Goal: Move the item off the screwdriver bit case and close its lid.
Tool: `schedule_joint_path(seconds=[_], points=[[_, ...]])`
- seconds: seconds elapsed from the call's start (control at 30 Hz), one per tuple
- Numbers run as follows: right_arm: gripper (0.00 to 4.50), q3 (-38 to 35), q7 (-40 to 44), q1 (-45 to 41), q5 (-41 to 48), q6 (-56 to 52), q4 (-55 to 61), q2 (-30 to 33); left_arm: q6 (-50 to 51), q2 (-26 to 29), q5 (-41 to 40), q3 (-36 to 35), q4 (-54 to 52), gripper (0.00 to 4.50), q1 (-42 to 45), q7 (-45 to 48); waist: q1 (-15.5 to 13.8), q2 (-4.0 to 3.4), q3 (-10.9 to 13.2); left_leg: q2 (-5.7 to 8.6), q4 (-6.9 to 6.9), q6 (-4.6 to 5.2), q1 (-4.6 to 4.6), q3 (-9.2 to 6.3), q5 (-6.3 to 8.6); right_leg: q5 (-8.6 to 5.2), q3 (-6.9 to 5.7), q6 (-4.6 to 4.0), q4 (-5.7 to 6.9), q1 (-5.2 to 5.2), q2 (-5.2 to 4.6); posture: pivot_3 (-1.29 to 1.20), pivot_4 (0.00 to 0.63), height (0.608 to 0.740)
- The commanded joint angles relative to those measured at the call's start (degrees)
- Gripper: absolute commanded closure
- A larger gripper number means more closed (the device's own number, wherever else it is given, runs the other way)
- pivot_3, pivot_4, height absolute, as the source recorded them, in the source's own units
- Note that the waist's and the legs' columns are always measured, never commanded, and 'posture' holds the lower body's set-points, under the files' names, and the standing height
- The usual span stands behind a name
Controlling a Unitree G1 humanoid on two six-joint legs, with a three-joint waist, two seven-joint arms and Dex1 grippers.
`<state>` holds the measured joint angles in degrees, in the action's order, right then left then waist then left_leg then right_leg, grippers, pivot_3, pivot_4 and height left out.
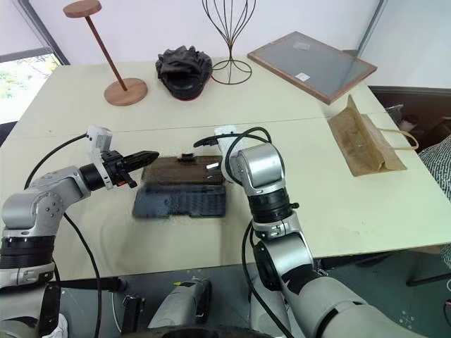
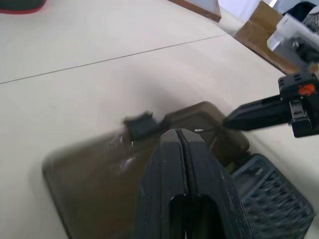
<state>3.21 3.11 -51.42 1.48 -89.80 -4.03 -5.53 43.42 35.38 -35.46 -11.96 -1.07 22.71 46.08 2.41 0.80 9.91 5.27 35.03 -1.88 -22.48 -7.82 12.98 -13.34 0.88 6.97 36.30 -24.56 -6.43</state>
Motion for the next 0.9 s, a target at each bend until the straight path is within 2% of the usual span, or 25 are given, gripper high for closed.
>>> schedule_joint_path(seconds=[0.03,0.33,0.6,0.9], points=[[4.44,0.5,-0.4,-0.2,0.1,-0.3,0.7,0.6,-1.0,0.6,0.0,-0.4,-1.1,4.50,0.7,0.2,-0.1,0.02,0.0,0.01,0.00,0.00,-0.01,0.00,0.00,0.00,0.00,0.00,-0.01,0.00,0.00,0.00,0.150,0.740],[4.44,1.2,-1.2,0.3,-0.9,-1.9,1.4,3.2,-1.6,0.2,0.3,-0.2,-0.7,4.50,0.7,0.0,-0.1,0.01,0.0,0.00,-0.01,0.00,-0.01,-0.01,0.00,0.00,0.00,0.00,-0.03,0.01,0.00,0.00,0.150,0.740],[4.44,-9.2,-6.7,1.7,-4.6,-2.7,3.2,4.1,-2.0,-0.2,0.8,0.2,-0.5,4.50,0.8,0.0,-1.0,0.01,0.0,0.03,0.01,0.00,-0.01,-0.02,0.00,0.00,-0.01,0.00,-0.05,0.05,-0.01,0.00,0.150,0.740],[4.44,-12.8,-10.1,5.2,-7.1,-2.7,8.0,2.0,-2.9,-0.6,1.5,1.7,1.3,4.50,2.2,0.8,-1.8,0.01,0.0,0.06,0.01,0.00,-0.01,-0.01,0.00,0.00,-0.01,0.00,-0.10,0.09,-0.04,0.00,0.150,0.740]])
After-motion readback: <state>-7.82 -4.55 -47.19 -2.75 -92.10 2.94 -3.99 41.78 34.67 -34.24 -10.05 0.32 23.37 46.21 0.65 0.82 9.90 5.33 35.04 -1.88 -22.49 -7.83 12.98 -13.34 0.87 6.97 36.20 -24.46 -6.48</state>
